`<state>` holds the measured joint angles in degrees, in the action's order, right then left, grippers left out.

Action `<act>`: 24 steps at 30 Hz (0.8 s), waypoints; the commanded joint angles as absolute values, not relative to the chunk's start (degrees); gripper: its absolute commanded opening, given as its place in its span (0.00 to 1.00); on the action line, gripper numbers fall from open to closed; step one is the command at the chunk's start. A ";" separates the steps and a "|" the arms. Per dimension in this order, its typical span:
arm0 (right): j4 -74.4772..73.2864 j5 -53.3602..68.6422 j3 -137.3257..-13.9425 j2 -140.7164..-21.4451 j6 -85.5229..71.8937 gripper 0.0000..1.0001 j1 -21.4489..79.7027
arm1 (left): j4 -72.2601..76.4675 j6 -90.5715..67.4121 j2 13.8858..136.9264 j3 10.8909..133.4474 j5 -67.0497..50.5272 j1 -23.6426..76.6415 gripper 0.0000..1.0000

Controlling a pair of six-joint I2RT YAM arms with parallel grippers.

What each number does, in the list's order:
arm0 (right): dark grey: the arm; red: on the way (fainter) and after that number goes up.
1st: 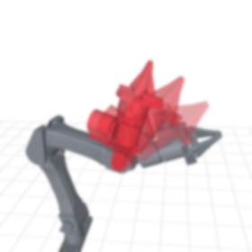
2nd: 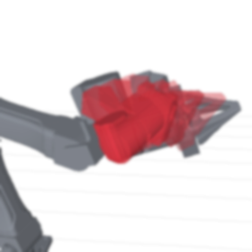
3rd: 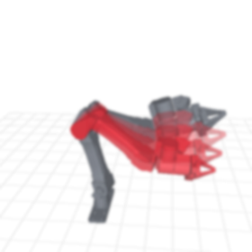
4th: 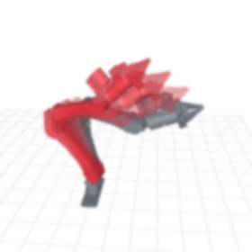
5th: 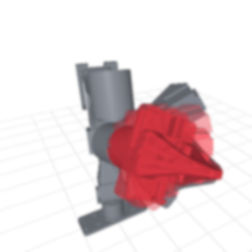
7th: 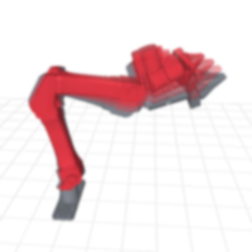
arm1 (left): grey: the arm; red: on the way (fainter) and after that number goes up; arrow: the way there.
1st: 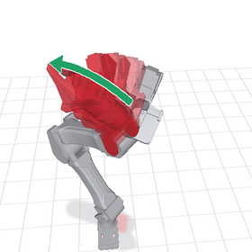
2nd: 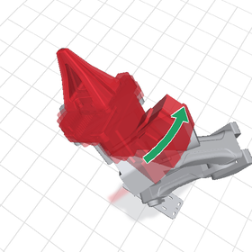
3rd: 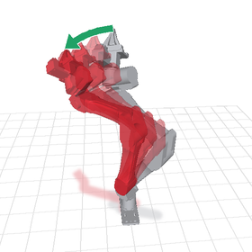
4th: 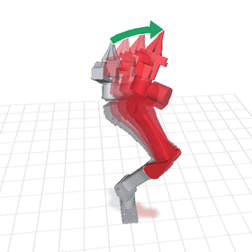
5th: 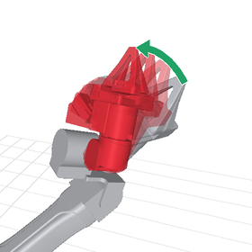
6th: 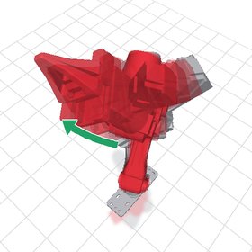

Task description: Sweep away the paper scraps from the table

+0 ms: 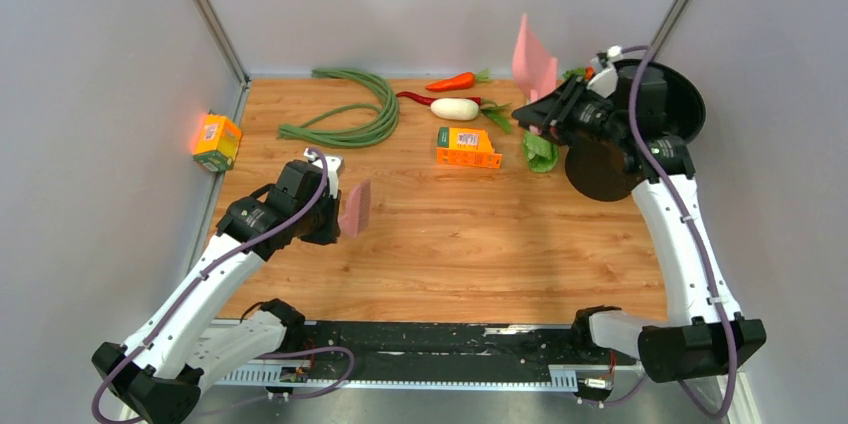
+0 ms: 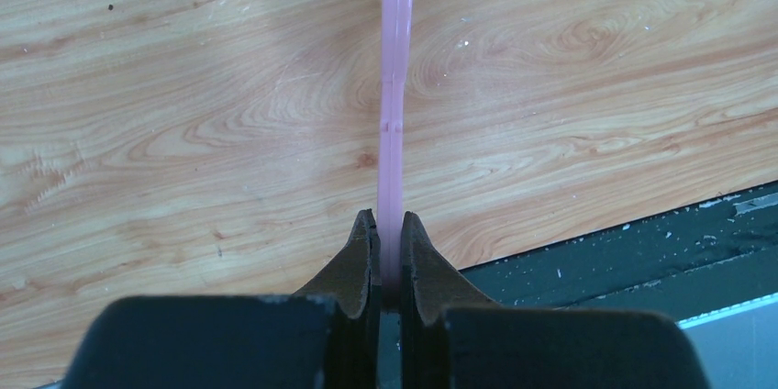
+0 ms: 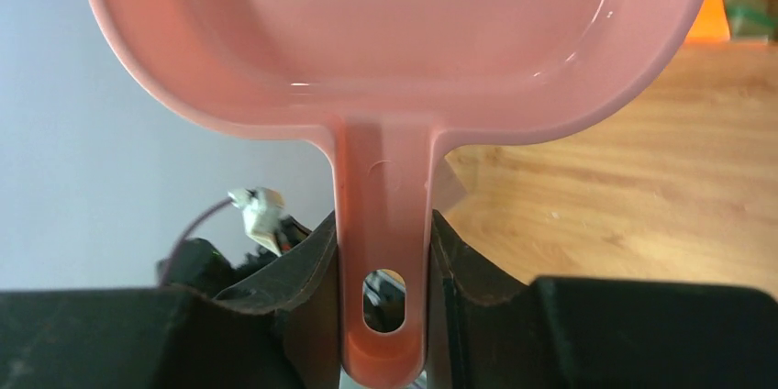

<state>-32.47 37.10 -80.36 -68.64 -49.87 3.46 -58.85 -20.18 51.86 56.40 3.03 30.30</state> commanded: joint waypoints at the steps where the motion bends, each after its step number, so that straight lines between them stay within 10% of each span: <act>1: -46.04 24.10 -81.83 -69.78 -42.01 0.00 10.97 | -56.95 -18.98 51.68 56.60 2.64 30.41 0.00; 24: -43.33 1.32 -56.43 -83.40 -57.04 0.00 37.00 | -57.13 -19.16 52.03 56.60 3.08 30.41 0.00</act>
<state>-47.94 4.16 -56.34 -81.80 -54.85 36.73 -58.85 -20.18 52.21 56.40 3.05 30.30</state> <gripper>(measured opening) 0.326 0.066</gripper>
